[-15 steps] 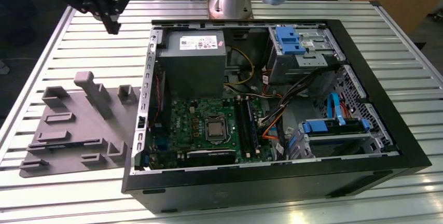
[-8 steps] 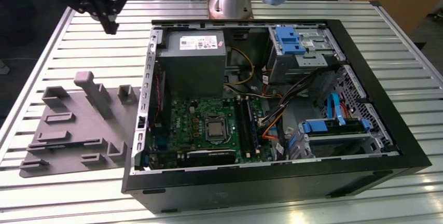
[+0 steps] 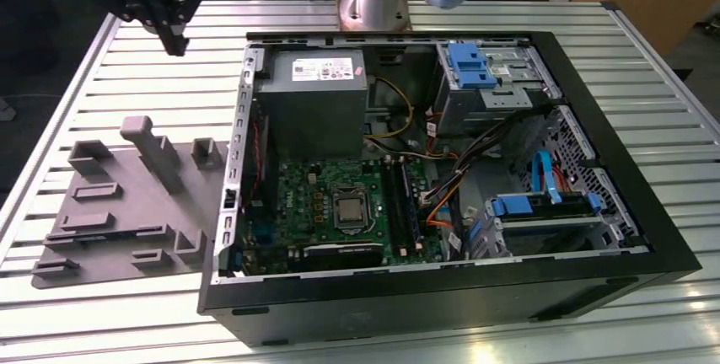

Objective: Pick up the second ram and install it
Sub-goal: 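Reach for the second ram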

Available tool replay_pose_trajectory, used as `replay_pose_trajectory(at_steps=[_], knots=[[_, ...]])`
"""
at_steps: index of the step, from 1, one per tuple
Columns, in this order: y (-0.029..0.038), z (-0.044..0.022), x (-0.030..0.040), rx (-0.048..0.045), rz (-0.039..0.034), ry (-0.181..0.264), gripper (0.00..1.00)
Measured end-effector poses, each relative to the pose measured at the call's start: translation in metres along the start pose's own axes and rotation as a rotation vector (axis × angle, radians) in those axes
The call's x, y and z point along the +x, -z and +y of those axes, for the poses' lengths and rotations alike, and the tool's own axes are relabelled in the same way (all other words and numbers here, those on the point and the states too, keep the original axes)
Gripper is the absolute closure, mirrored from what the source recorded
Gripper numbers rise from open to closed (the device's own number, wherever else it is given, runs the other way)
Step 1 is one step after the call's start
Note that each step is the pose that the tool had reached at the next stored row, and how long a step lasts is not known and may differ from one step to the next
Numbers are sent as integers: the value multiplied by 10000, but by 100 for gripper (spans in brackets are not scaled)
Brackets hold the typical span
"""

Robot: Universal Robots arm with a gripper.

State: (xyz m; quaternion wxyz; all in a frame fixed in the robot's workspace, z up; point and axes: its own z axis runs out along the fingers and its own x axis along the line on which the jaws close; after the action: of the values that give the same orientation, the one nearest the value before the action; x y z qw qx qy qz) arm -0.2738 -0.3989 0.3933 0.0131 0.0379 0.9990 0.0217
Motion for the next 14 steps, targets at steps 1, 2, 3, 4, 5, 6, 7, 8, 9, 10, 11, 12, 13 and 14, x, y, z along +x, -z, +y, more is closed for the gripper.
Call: replay_pose_trajectory(at_steps=[1,2,3,4,5,6,7,8,9,10,11,12,13,14], knots=[[0,0,6,0,0,0,89],[1,-1,12,1,0,0,89],[0,-1,17,0,-1,0,89],[1,-2,22,0,0,0,89],[1,-2,27,0,0,0,89],[1,-2,32,0,1,0,89],[1,-3,36,1,0,0,89],[1,-3,41,0,0,0,89],[2,-3,46,0,0,0,89],[2,-4,51,0,0,0,89],[2,-4,56,0,0,0,89],[2,-5,61,0,0,0,89],[2,-5,66,0,0,0,89],[2,-5,71,1,1,1,89]])
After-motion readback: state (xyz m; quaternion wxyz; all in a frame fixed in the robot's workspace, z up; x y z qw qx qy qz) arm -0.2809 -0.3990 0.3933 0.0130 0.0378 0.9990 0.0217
